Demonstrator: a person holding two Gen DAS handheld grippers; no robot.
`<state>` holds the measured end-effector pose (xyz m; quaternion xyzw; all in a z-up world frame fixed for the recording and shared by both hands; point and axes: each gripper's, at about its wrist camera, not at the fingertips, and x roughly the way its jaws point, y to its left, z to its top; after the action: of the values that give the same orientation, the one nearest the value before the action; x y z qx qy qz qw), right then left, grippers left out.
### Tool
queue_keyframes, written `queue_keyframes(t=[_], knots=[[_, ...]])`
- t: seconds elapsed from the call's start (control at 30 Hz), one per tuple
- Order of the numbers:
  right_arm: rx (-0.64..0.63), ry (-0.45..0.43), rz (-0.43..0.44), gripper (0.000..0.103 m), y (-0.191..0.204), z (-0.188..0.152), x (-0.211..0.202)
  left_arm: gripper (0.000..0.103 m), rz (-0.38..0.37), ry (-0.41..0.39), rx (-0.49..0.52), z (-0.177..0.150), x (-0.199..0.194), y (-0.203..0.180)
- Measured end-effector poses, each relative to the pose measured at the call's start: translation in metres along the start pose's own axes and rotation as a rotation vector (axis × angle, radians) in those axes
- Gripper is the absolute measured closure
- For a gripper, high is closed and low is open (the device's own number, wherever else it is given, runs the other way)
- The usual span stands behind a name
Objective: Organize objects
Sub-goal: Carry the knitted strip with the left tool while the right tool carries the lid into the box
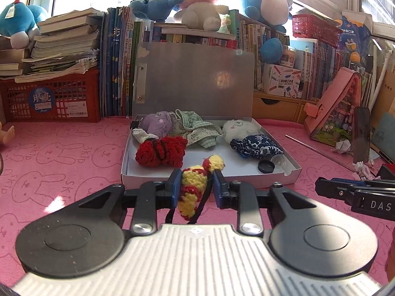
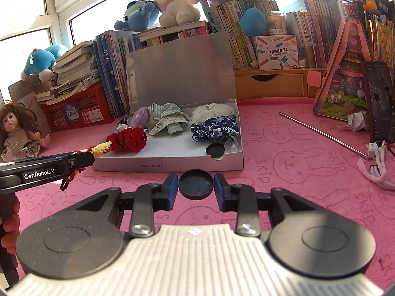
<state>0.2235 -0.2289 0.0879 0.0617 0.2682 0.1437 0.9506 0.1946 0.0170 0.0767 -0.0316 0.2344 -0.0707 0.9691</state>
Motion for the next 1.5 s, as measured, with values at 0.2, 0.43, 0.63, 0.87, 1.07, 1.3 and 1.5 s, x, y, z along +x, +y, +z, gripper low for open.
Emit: queue_keyframes(t=[0.2,0.43,0.63,0.87,1.07,1.3,1.5], knots=[[0.001,-0.008,0.008,0.066,0.003,0.021,0.023,0.071,-0.006,-0.002,-0.045,0.015,0.025,0.012],[0.010,-0.004,0.021,0.066,0.007,0.038,0.051,0.071,0.021,0.003,-0.047,0.024,0.056,0.023],[0.021,0.027,0.019,0.066,0.009,0.042,0.076,0.071,0.041,0.021,-0.048,0.023,0.080,0.028],[0.024,0.055,0.006,0.066,0.010,0.041,0.098,0.071,0.056,0.050,-0.041,0.017,0.099,0.031],[0.014,0.076,-0.006,0.066,0.012,0.038,0.114,0.071,0.062,0.056,-0.026,0.015,0.107,0.032],[0.001,0.097,-0.015,0.066,0.014,0.034,0.128,0.071,0.068,0.069,-0.017,0.015,0.118,0.031],[-0.012,0.099,-0.016,0.066,0.017,0.038,0.136,0.071,0.071,0.082,-0.007,0.015,0.129,0.031]])
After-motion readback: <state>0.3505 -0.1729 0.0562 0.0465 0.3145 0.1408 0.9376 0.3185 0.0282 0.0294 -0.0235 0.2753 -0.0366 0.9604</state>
